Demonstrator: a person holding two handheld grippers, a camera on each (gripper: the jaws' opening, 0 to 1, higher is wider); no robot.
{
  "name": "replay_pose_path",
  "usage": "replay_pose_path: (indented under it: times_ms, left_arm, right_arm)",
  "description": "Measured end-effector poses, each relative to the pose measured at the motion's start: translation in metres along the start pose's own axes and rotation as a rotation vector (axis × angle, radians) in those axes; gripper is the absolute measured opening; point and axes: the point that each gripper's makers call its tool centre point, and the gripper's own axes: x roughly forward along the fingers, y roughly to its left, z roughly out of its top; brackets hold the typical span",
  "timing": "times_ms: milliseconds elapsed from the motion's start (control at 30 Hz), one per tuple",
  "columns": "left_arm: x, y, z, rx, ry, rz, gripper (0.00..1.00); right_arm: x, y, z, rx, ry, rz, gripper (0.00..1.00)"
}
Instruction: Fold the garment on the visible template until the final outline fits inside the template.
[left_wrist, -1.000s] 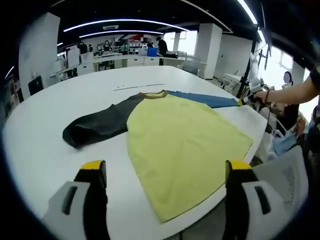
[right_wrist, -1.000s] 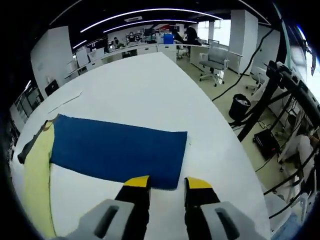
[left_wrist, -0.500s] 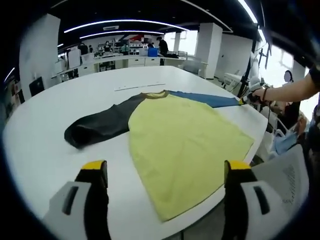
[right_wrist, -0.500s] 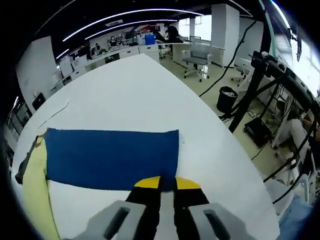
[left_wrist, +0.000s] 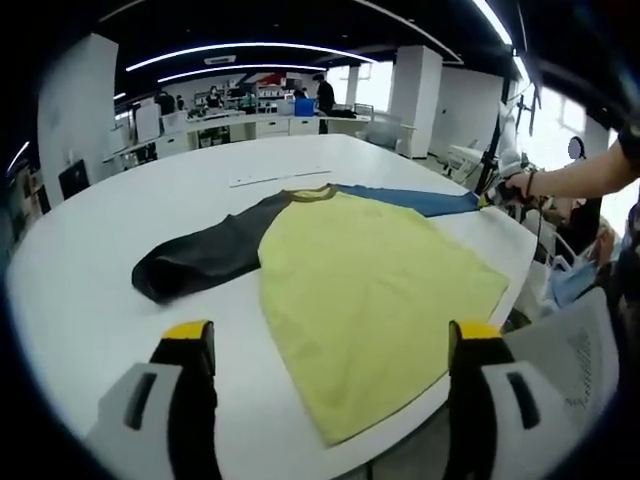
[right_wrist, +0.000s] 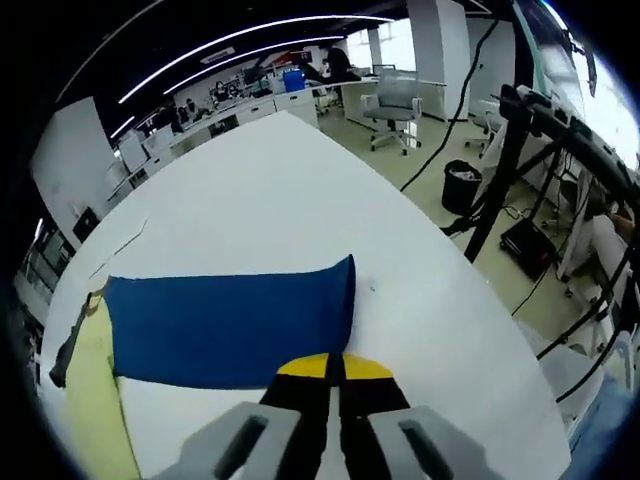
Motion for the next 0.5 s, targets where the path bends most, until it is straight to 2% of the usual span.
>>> replay_pose_path:
  times_ms: [267, 500]
  left_arm:
    - [-0.004, 0.006, 0.001, 0.001, -0.003, 0.028, 0.98]
    - [-0.006, 0.006, 0.001, 0.004, -0.004, 0.025, 0.99]
  right_arm:
    - [-0.007, 0.013, 0.015, -0.071, -0.031, 0.025, 0.0]
    - [-0.014, 0.037, 0.034, -0.128, -0.073, 0.062, 0.0]
